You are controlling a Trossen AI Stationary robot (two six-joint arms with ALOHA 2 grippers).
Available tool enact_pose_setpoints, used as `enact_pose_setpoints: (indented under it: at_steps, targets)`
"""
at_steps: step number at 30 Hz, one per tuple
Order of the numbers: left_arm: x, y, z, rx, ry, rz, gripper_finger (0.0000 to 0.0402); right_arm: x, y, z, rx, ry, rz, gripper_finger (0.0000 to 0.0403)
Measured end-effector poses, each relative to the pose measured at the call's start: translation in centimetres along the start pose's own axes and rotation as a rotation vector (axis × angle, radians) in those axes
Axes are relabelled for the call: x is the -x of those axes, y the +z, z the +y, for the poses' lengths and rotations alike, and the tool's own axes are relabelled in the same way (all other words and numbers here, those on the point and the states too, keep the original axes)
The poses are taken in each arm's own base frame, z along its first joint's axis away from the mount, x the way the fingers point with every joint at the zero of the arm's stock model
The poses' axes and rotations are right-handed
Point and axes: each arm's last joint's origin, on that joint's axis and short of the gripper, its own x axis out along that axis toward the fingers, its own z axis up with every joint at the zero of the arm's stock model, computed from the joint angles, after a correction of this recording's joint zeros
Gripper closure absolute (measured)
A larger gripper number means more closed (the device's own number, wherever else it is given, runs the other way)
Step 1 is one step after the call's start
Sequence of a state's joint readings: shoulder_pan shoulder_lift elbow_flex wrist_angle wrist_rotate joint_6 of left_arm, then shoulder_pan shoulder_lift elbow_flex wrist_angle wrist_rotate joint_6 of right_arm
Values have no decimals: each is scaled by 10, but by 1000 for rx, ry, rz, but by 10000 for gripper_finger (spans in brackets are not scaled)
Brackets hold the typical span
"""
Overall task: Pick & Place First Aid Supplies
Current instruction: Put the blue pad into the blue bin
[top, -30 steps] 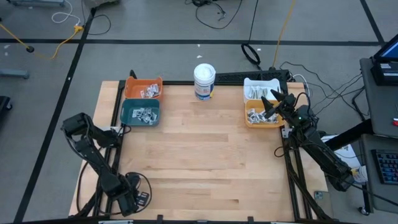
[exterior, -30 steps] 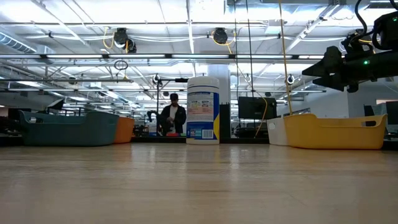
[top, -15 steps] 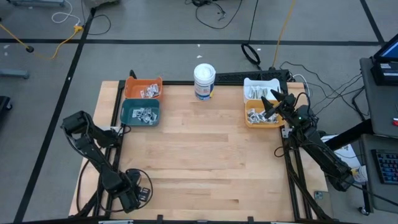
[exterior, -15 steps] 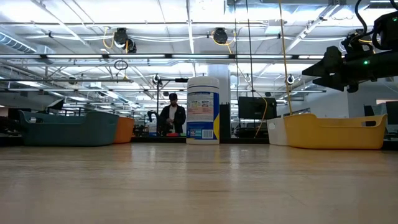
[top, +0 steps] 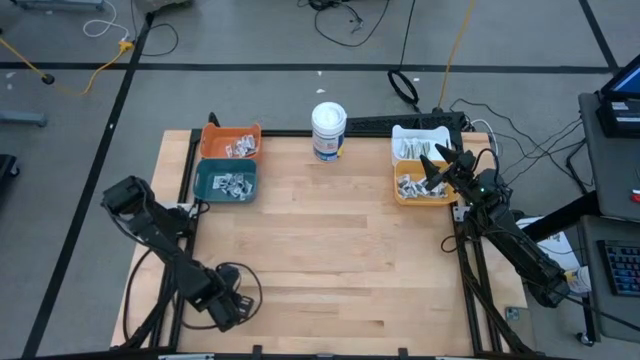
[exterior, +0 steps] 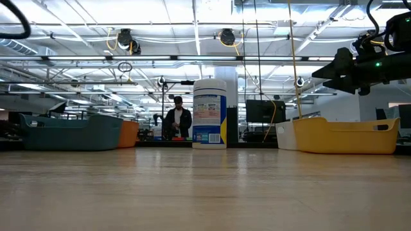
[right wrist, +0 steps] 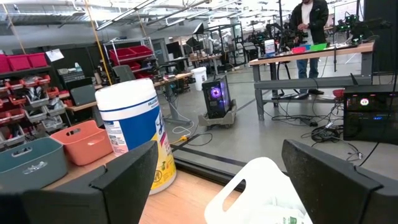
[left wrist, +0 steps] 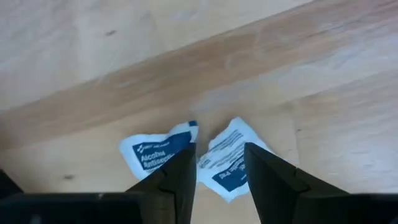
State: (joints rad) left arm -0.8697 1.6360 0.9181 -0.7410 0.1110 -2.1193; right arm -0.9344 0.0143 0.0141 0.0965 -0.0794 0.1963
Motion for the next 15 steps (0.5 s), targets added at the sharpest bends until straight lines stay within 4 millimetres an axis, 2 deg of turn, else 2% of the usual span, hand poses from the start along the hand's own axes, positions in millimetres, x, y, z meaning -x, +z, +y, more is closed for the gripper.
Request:
enact_pose_setpoints:
  at_steps: [11,15]
  targets:
    - [3,3,-11,-47,-45,73,261,0,0,0,0,0,0,66]
    - [-3,0,-18,-42,-41,71,261,0,0,0,0,0,0,66]
